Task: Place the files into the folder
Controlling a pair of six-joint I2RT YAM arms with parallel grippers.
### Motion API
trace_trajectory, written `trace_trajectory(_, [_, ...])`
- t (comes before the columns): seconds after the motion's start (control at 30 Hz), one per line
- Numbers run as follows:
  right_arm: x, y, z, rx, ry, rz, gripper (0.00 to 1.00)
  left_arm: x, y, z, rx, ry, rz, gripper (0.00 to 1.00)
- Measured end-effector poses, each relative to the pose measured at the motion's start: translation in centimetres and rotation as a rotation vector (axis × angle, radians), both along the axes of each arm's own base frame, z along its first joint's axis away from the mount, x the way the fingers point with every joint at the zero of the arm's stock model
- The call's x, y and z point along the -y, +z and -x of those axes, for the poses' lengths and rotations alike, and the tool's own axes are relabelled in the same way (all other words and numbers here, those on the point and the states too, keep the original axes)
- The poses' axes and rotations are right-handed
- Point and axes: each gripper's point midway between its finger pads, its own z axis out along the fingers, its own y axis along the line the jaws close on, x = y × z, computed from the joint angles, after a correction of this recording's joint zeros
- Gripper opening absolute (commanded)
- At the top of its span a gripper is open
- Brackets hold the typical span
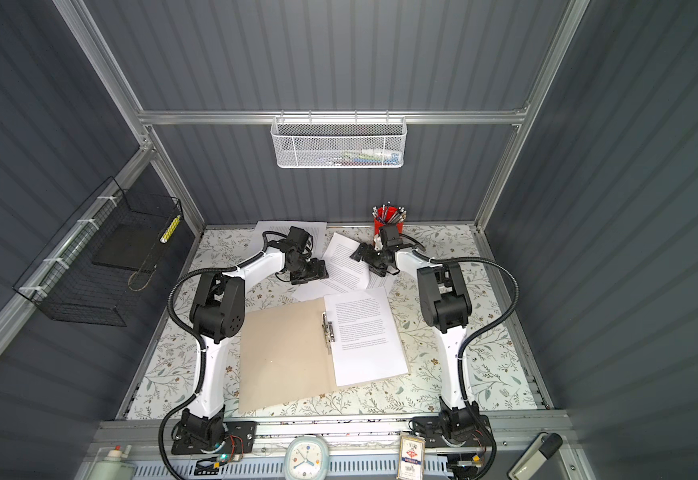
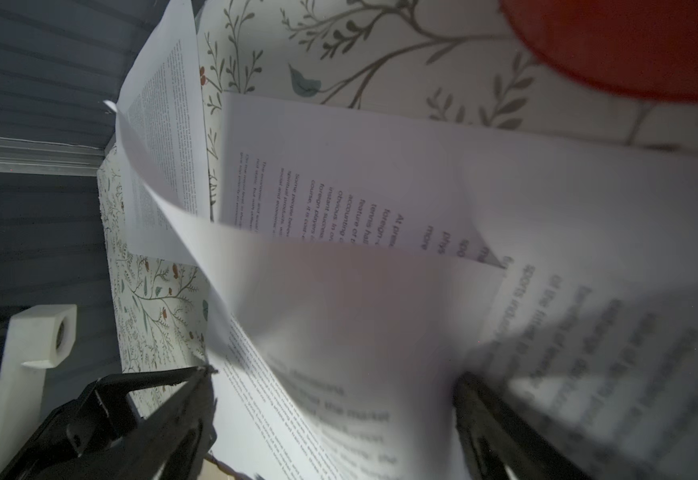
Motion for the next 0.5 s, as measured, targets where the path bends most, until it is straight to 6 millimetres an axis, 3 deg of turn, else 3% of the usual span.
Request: trace_trajectory(0.5, [-1.5, 1.4, 4.0, 0.017, 0.078, -0.178, 0.91, 0.3, 0.0, -0.4, 0.001, 0.002, 0.008, 0.84])
